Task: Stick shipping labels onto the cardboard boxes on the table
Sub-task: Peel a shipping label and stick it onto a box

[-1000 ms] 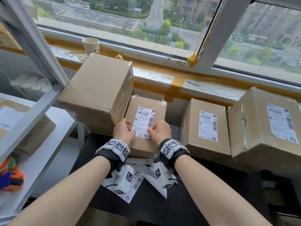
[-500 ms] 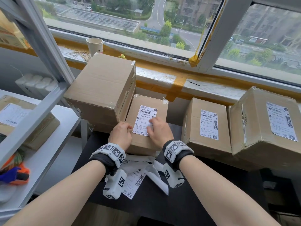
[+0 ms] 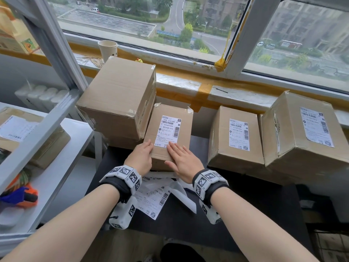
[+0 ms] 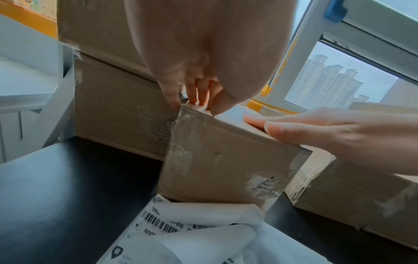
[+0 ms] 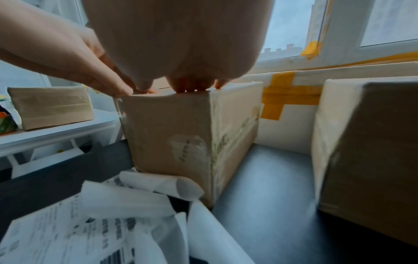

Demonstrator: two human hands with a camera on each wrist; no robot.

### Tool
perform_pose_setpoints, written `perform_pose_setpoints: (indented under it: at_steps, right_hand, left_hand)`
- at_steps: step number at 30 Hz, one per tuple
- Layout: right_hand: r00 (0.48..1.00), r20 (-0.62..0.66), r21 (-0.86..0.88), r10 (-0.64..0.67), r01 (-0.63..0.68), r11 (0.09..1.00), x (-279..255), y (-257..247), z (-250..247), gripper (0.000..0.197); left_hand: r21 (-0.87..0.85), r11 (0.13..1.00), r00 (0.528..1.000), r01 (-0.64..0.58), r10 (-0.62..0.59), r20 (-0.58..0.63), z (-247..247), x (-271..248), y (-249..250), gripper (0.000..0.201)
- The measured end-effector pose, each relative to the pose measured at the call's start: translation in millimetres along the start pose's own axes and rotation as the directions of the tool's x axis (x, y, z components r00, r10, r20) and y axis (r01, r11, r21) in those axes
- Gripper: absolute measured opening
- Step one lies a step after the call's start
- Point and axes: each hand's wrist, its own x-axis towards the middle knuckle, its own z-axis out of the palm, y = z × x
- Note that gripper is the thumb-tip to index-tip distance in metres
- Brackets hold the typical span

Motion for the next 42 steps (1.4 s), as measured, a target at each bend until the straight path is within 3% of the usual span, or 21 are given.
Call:
perform_pose_setpoints:
  at_steps: [2,5,7,10,12,14,18,25,34,42]
  right_hand:
    - [1.0,0.001,-0.001,0.031,-0.031,1.0,-7.8,8.4,-0.8,0.083]
    - [0.994,-0.038,0.058,0.102,-0.099,0.993,-15.0,17.8,-7.4,0.065]
    - [0.995,-0.049,0.078,0.088,-0.084,0.993,-16.6,18.6,-12.2,0.063]
    - [0.999,0.044,0.068,0.03,-0.033,0.997,-9.4,18.3,-16.4,0.062]
    - [0.994,0.09,0.077,0.058,-0.065,0.995,-0.1,22.3,-20.4,0.062]
    - [0.988,0.119,0.082,0.102,-0.112,0.99,10.1,28.7,-28.0,0.062]
    - [0.972,0.19,0.046,0.141,-0.152,0.987,33.2,41.1,-49.2,0.064]
    - [0.95,0.213,0.037,0.228,-0.241,0.97,74.8,50.3,-67.5,0.067]
    - [0.958,0.264,0.105,0.114,-0.146,0.984,115.5,27.6,-70.9,0.065]
    - [0.972,0.237,0.075,-0.01,-0.008,0.997,59.5,18.2,-48.4,0.063]
  left_hand:
    - [-0.002,1.0,1.0,-0.007,0.007,0.018,-0.5,-0.5,-0.1,0.048]
    - [0.0,1.0,0.998,-0.001,0.001,0.056,-0.6,-0.6,2.1,0.047]
    - [-0.019,1.0,0.997,0.025,-0.024,0.074,-0.4,0.4,7.7,0.045]
    - [-0.088,0.994,0.994,0.064,-0.056,0.092,-0.4,5.2,18.2,0.042]
    - [-0.16,0.984,0.997,0.071,-0.067,0.031,-0.5,9.3,22.9,0.04]
    - [-0.233,0.967,0.993,0.107,-0.115,-0.019,0.2,11.4,25.2,0.046]
    - [-0.374,0.904,0.975,0.206,-0.22,0.006,5.8,13.9,19.9,0.066]
    - [-0.526,0.825,0.975,0.205,-0.221,0.033,9.9,17.6,12.3,0.072]
    - [-0.655,0.727,0.973,0.206,-0.225,0.056,18.2,17.5,3.1,0.078]
    - [-0.668,0.723,0.98,0.178,-0.195,0.05,20.9,18.4,0.6,0.079]
